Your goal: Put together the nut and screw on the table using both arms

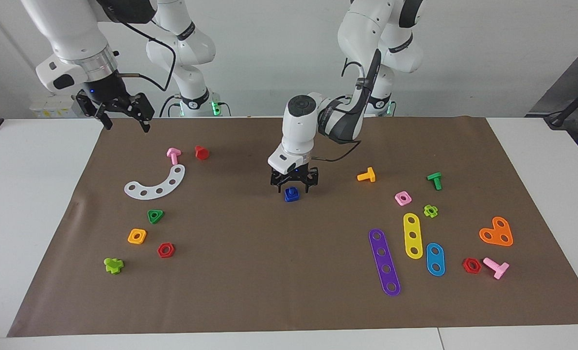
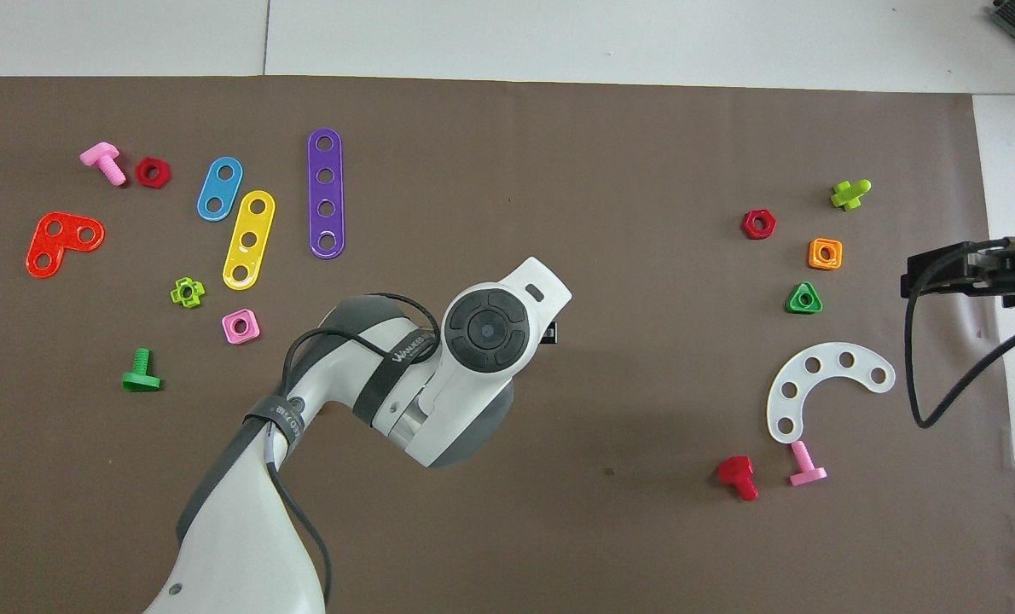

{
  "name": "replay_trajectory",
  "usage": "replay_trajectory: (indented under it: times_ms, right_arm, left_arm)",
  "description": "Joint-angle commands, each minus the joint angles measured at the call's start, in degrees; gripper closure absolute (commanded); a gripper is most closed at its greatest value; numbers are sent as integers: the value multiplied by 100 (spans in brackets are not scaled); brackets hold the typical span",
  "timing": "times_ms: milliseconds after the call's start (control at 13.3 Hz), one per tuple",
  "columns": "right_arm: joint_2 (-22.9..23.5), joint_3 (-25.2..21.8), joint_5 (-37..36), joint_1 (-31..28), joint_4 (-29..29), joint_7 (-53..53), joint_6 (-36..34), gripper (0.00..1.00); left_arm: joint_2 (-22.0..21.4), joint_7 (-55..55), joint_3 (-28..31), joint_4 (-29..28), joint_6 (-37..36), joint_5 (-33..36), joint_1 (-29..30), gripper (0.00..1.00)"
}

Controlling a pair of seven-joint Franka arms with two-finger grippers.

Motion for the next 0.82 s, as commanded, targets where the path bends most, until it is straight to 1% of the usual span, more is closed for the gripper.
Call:
replay_trajectory:
  times_ms: [0,150,300,450,750]
  right_arm:
    - [-46,16,110,-55,19,-154,-115,0]
    - [-46,16,110,-55,19,-154,-115,0]
    - [-46,16,110,-55,19,-154,-115,0]
    - [-46,16,101,-55,19,-154,-115,0]
    - [-46,16,110,-55,19,-154,-115,0]
  left_arm:
    - [-433,15,59,-166,-262,101,108,0]
    - [-802,294,50,-359,-579,101,336,0]
    - [-1215,803,41,-718,-589,101,696,0]
    - [-1523,1488,41,-895,-624,101,1152,0]
    - [-1840,2667,32,-843,-1037,66,2057,0]
